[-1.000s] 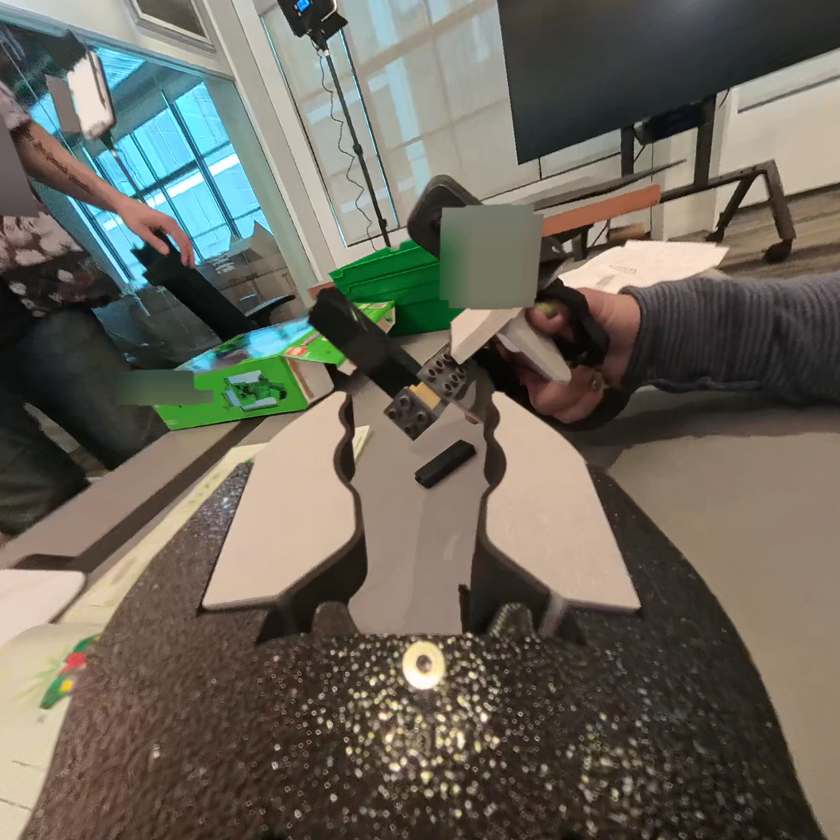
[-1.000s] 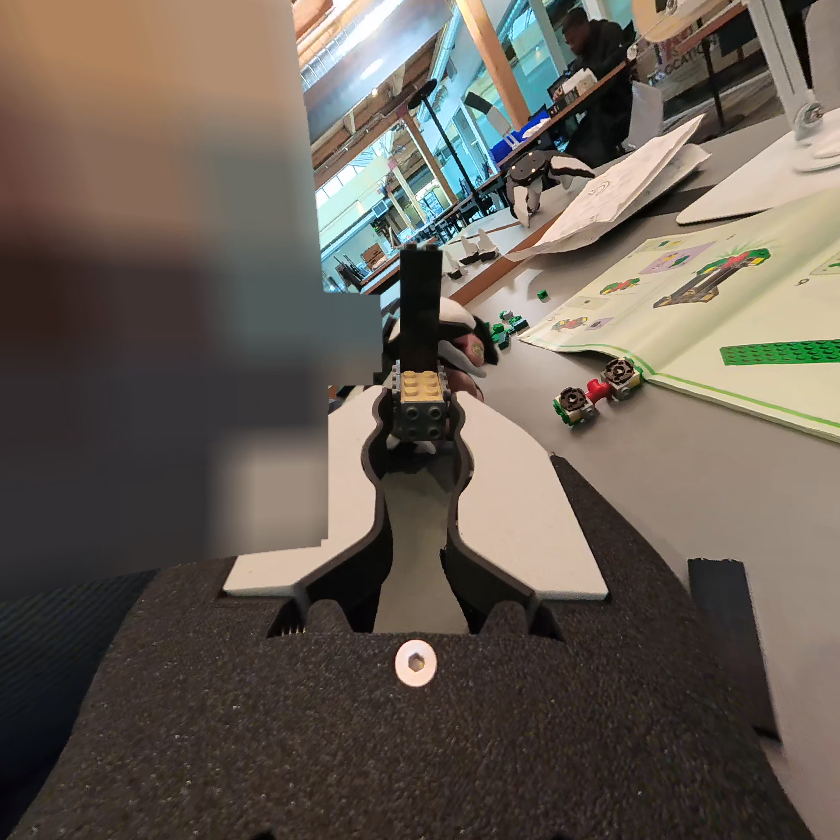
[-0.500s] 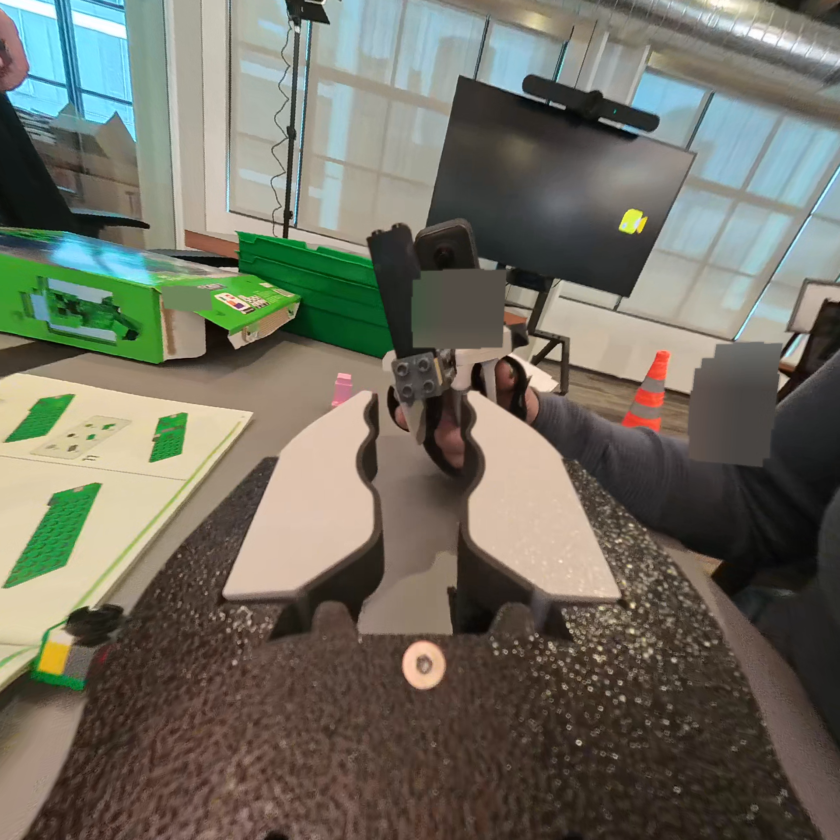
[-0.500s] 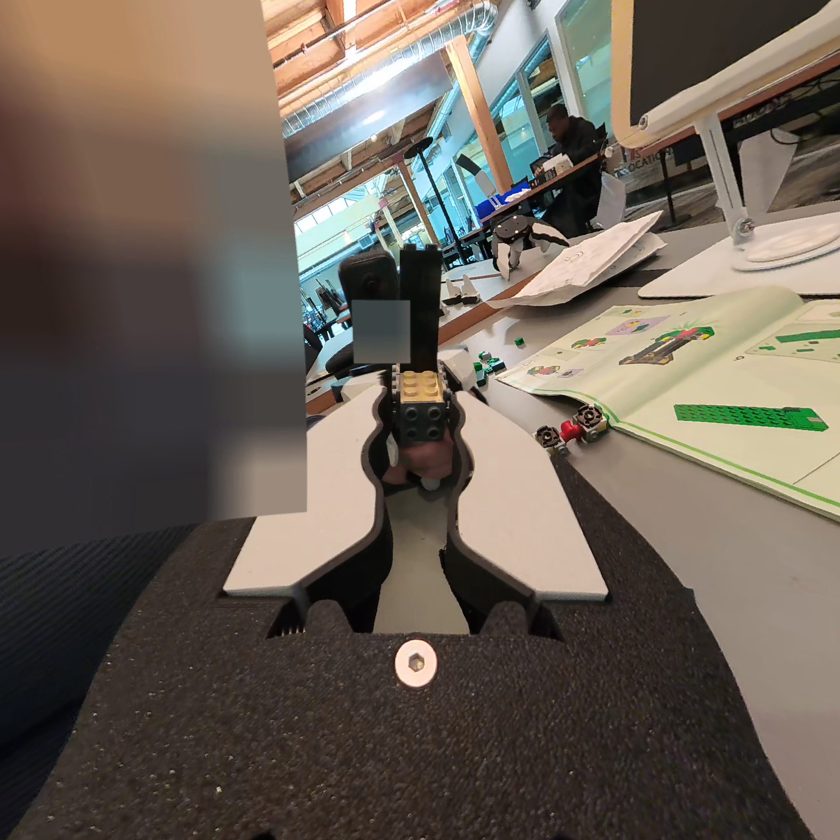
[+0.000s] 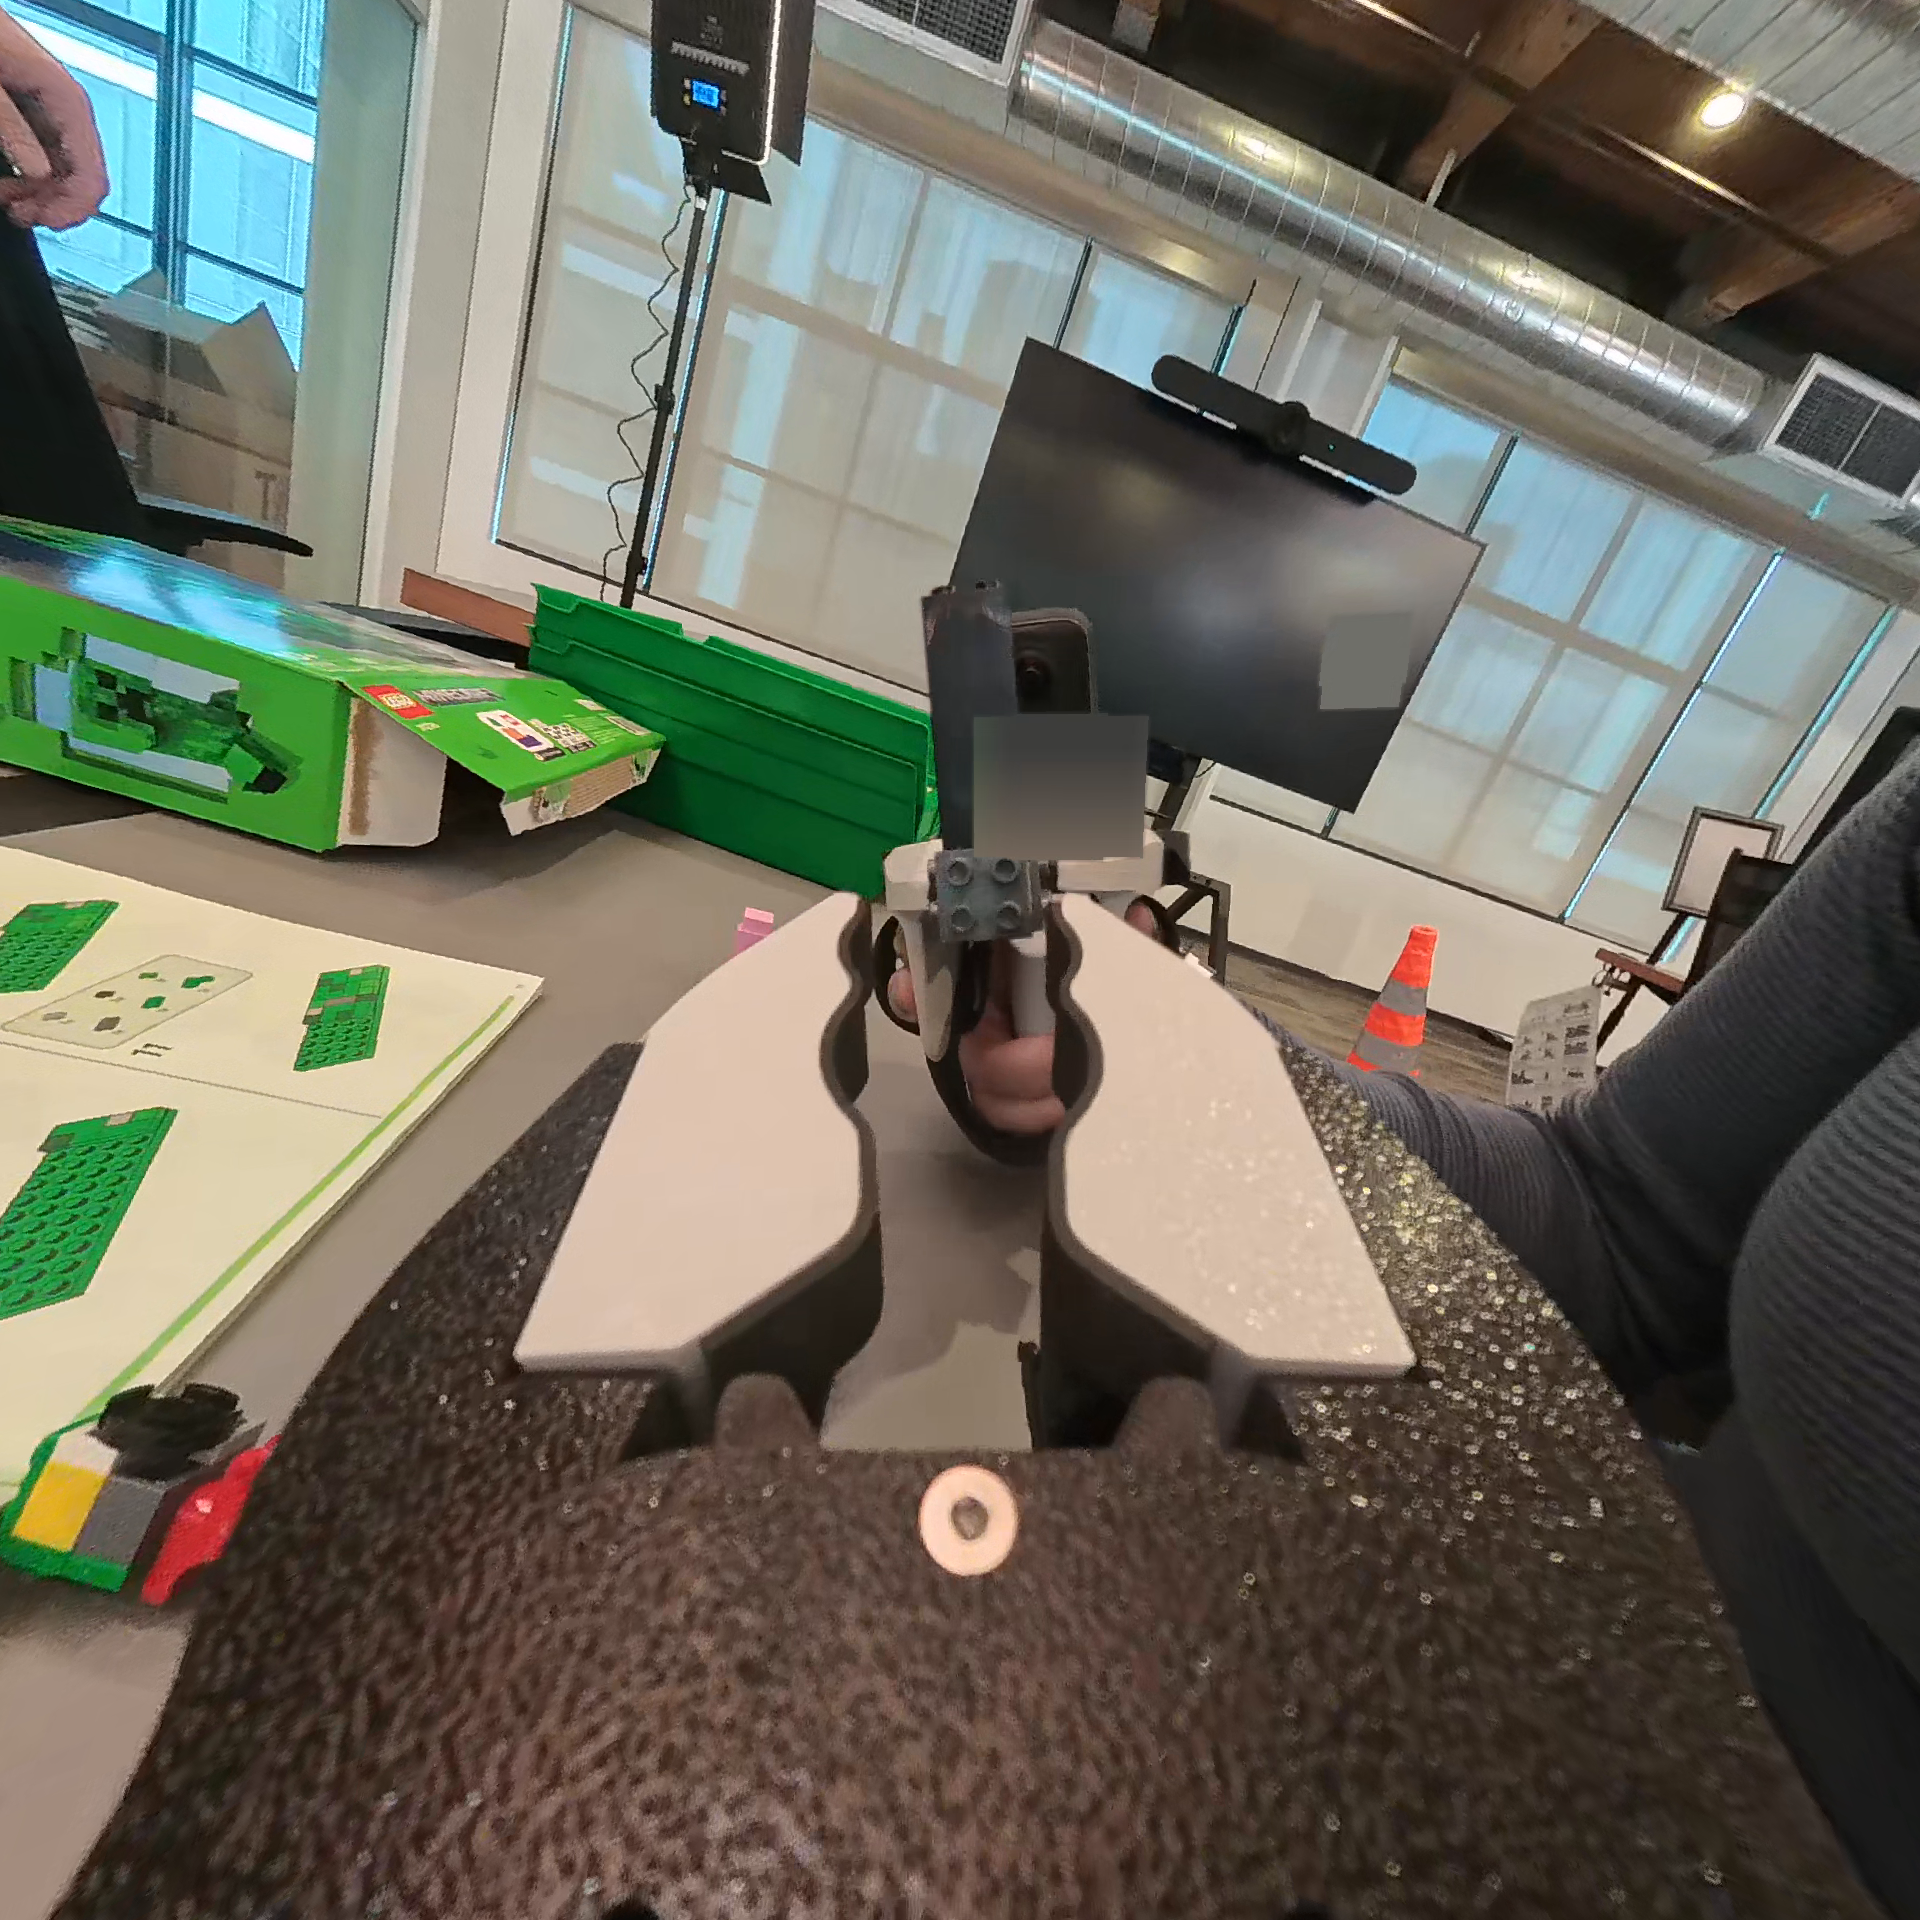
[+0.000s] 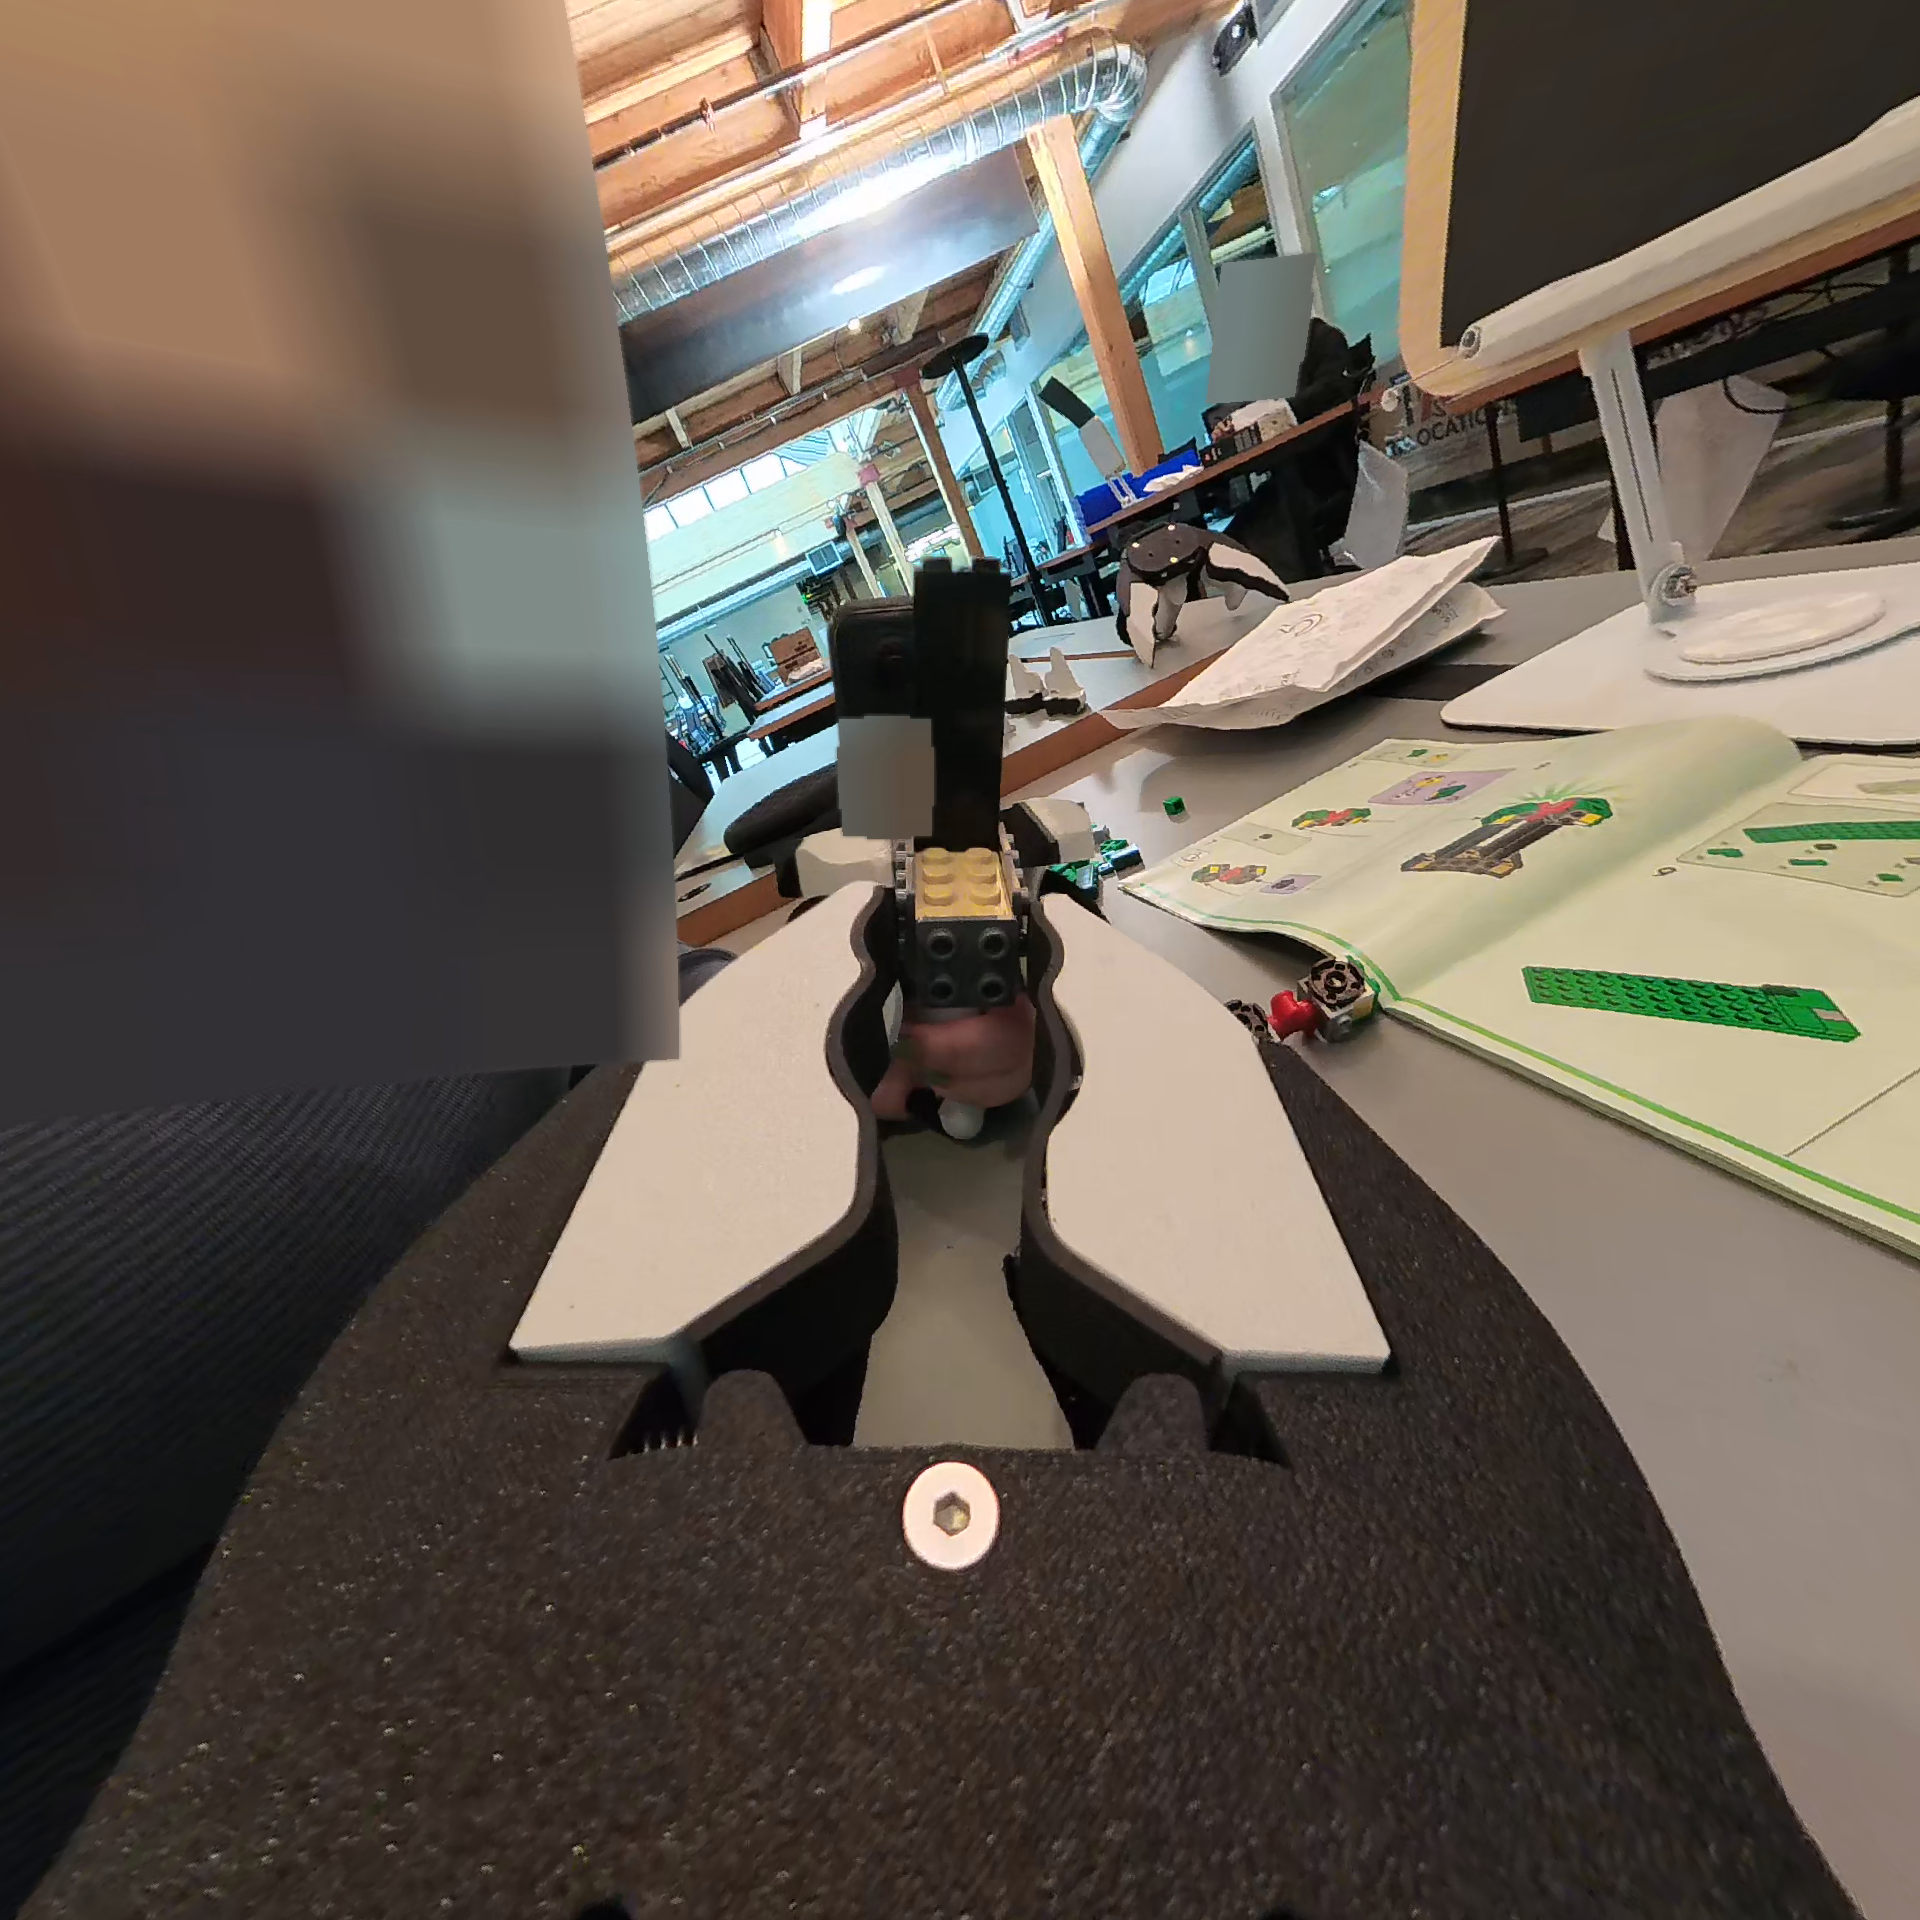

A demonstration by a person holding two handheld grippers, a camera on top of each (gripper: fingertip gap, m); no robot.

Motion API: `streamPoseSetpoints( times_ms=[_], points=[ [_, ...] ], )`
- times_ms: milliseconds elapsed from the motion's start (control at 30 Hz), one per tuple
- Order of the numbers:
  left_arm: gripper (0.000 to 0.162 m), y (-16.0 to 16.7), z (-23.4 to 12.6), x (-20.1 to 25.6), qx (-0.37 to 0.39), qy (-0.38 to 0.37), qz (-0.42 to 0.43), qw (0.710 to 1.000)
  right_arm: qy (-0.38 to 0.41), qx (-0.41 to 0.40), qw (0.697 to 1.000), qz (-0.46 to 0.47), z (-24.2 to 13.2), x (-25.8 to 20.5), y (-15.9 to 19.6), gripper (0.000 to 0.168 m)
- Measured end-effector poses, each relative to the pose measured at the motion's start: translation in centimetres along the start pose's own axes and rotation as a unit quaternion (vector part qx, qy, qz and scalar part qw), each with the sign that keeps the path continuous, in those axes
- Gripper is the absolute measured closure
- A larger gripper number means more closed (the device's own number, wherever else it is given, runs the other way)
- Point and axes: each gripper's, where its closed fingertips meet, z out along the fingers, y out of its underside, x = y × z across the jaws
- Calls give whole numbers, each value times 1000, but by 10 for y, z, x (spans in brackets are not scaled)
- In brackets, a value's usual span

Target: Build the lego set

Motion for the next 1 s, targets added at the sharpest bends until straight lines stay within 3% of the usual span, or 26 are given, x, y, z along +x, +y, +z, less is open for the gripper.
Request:
streamPoseSetpoints(
  times_ms=[467, 1000],
  points=[
    [129, 0, 1, 2, 4, 7, 1, 1000, 3, -10, 1000, -21, 9, 0, 7, 145],
    [144, -6, -3, 0, 27, 20, -25, 999, 24, -15, 998, -49, 11, 4, 11, 145]
  ],
)
